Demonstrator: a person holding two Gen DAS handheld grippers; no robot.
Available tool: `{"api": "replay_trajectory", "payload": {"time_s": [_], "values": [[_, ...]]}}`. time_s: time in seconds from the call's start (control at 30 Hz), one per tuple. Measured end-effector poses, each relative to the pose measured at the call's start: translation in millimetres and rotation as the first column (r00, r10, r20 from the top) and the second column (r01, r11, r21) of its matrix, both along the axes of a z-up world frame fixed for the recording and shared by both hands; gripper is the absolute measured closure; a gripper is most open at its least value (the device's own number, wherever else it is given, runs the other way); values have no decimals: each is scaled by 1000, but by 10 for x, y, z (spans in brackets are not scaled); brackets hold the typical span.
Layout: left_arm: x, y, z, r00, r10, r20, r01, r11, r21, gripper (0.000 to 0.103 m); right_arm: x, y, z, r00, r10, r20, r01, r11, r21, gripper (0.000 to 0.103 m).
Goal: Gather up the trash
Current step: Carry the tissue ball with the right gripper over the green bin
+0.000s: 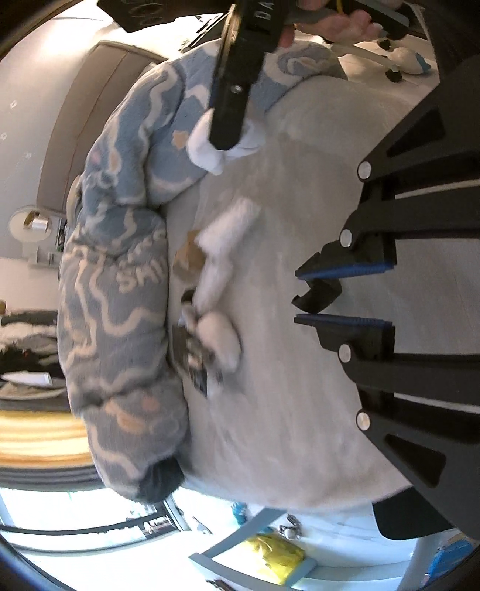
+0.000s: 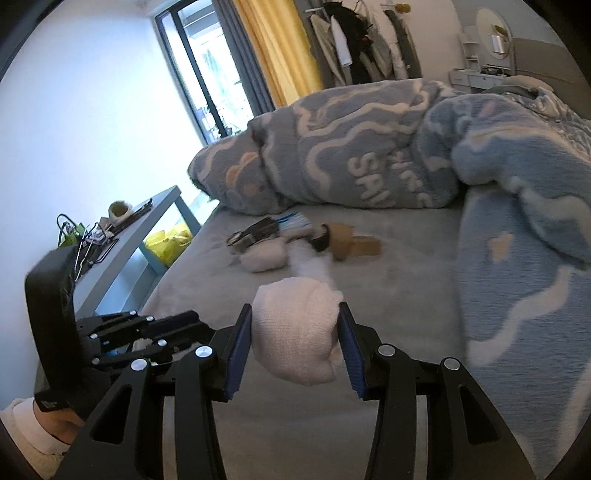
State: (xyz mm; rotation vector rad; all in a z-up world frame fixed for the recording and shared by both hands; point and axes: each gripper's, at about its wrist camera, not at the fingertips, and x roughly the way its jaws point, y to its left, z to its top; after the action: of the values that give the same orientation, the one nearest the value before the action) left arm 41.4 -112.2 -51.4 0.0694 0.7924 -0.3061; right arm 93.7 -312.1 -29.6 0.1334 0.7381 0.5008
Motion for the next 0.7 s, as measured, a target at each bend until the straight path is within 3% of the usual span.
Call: {"api": "replay_trajectory", "payload": {"time_s": [0.3, 0.7], "values": [[-102, 693, 147, 994, 108, 30, -108, 994, -20, 84, 8, 621, 23, 997, 77, 2, -77, 997, -10, 57], [-226, 1670, 62, 967, 256, 1, -255, 967, -17, 84, -27, 1441, 37, 985, 171, -8, -171, 985, -24, 57]]}}
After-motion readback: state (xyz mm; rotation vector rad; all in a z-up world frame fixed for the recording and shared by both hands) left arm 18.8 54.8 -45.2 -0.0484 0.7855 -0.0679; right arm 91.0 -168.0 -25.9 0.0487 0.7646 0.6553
